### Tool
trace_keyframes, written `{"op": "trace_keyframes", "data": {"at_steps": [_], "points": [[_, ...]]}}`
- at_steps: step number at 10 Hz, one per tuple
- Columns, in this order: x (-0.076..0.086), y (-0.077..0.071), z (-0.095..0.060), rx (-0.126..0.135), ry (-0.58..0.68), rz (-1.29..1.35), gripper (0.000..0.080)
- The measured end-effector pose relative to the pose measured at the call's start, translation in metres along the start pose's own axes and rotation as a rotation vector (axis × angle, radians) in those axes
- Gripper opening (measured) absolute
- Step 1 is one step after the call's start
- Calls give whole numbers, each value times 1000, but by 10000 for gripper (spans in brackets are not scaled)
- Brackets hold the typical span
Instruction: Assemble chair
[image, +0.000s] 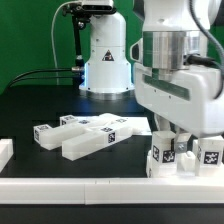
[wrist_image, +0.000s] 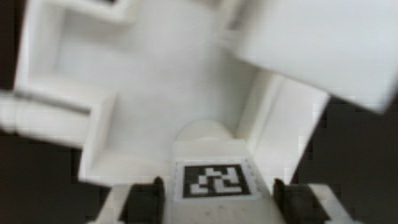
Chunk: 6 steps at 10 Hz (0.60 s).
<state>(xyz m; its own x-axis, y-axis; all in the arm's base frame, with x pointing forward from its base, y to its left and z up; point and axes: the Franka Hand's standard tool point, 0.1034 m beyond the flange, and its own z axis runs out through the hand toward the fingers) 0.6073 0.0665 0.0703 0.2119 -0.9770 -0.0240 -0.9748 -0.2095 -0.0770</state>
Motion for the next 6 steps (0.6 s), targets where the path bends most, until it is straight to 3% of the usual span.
{"op": "trace_keyframes", "data": {"at_steps": [6], "points": [[4, 1, 1, 11, -40, 436, 284]]}}
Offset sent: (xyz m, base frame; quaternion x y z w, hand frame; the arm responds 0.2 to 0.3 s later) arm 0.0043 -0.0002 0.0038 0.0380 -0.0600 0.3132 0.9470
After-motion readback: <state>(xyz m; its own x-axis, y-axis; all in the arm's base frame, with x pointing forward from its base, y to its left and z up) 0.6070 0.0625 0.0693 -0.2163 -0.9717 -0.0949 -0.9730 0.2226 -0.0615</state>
